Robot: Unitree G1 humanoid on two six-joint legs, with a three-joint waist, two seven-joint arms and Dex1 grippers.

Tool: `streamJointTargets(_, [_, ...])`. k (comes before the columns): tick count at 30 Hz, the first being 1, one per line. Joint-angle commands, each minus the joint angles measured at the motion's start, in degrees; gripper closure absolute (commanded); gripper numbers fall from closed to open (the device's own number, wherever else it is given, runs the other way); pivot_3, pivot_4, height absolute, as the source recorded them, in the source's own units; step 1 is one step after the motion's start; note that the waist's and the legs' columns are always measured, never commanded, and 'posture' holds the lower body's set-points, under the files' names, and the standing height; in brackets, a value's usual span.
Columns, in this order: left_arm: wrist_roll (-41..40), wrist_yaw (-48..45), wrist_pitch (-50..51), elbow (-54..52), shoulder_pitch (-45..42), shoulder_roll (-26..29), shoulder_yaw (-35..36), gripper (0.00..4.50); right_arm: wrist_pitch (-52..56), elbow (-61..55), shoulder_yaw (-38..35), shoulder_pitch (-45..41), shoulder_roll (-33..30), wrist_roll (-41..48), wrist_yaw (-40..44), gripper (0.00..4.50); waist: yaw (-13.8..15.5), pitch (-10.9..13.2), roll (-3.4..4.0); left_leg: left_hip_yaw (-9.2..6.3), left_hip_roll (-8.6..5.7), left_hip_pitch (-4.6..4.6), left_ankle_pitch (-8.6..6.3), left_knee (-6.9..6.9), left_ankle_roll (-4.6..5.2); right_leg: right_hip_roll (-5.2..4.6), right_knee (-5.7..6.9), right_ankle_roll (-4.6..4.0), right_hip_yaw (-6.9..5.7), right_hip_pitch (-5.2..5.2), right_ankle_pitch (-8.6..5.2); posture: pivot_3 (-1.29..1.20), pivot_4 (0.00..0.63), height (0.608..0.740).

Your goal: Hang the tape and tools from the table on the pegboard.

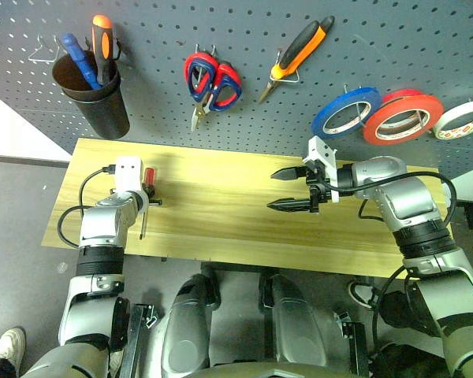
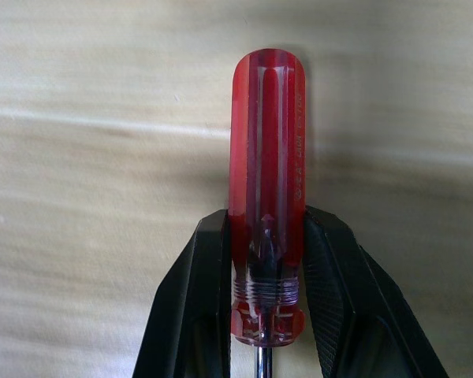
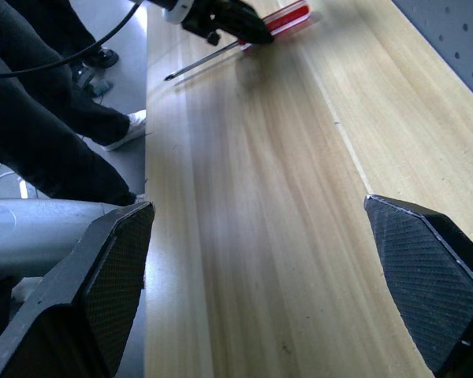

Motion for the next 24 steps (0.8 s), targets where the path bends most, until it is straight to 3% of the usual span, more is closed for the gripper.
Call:
streamJointTargets(1, [-1.0, -2.17, 2.6, -8.08, 2.98, 1.5, -0.6, 3.61, 0.16, -0.9, -2.88, -1.64, -0.11, 2.42, 2.08, 0.0, 0.04, -0.02, -0.04, 0.0, 0.0, -0.02, 0.03, -0.01, -0.05, 0.01, -0.02, 0.01, -0.01, -0.02, 0.0, 0.0, 0.344, 0.73])
streamJointTargets(7, [-3.12, -9.27, 4.05, -29.82, 14.95, 7.63, -2.69, 3.61, 3.38, -5.58, -5.13, -0.92, -1.45, 6.93, 5.5, 0.0, 0.01, -0.41, -0.19, -0.01, -0.02, -0.43, 0.11, -0.1, -0.22, 0.03, -0.16, 0.03, -0.11, -0.27, 0.03, 0.02, 0.261, 0.73])
streamJointTargets(14, [-10.18, -15.2, 2.92, -48.7, 26.13, 9.93, 3.69, 3.61, 4.89, -9.34, -7.61, 0.57, -3.64, 10.33, 8.14, 0.0, 0.15, -2.88, -0.41, -0.04, -0.08, -0.98, 0.17, -0.08, -0.32, 0.09, -0.2, 0.1, -0.25, -0.72, 0.09, 0.03, 0.187, 0.73])
streamJointTargets(24, [-16.57, -19.54, -11.49, -52.05, 25.41, 8.32, 10.44, 3.61, 9.1, -15.14, -13.3, 0.55, -4.84, 16.84, 6.18, 0.0, 0.13, -8.1, -0.46, 0.09, -0.05, -1.03, 0.18, -0.61, -0.34, 0.41, -1.51, 0.09, -0.25, -0.5, 0.75, 0.04, 0.1, 0.73])
